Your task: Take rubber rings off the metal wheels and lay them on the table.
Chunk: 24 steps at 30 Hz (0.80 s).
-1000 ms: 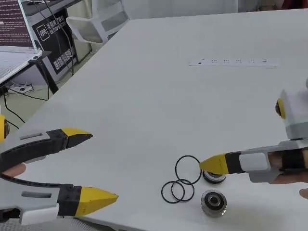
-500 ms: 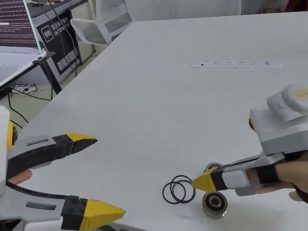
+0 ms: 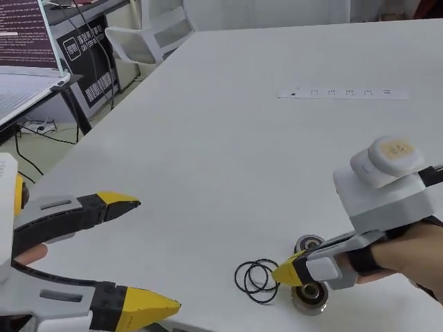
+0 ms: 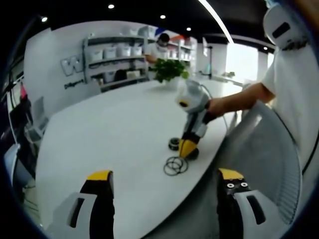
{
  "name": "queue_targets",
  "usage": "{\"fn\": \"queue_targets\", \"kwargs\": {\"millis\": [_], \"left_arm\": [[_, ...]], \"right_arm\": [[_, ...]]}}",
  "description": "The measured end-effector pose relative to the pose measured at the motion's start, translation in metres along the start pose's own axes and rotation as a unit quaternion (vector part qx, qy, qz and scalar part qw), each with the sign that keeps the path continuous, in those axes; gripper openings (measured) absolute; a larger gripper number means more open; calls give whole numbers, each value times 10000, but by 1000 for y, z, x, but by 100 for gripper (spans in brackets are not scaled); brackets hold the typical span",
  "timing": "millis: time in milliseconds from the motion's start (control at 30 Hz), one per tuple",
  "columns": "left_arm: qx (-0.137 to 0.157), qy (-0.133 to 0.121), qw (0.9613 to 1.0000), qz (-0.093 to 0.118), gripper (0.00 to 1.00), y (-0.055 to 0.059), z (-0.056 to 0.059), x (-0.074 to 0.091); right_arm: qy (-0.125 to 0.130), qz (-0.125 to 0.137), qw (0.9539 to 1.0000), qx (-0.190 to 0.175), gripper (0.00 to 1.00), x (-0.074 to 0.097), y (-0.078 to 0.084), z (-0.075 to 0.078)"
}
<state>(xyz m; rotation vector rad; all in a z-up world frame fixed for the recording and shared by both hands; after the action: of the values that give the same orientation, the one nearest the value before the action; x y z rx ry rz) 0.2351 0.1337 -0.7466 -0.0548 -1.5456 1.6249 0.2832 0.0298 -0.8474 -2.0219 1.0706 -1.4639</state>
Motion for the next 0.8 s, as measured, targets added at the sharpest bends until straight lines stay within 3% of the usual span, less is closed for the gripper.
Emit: {"fn": "queue_targets", "kwargs": {"millis": [433,800], "left_arm": [[-5,-60,10000,38,86,-2,-1,0],[4,-125,9999,30,86,-2,-1,2]], "right_arm": [[274,-138,9993,223,0,-4,0,15],[254,-279,9986,364,1,-5,4,10]]}}
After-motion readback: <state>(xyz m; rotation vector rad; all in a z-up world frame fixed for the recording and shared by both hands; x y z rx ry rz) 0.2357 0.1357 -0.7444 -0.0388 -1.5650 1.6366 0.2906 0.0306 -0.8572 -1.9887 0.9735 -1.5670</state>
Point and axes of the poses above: the centre of the closed fingertips' face, and the gripper's own axes: x roughly backward along the fingers, z roughly to its right, y roughly out of its underside, the point moved 1 cm from there along x, roughly backward along the fingers, and after that the axes turned 15 degrees about x, right-handed, at the moved point
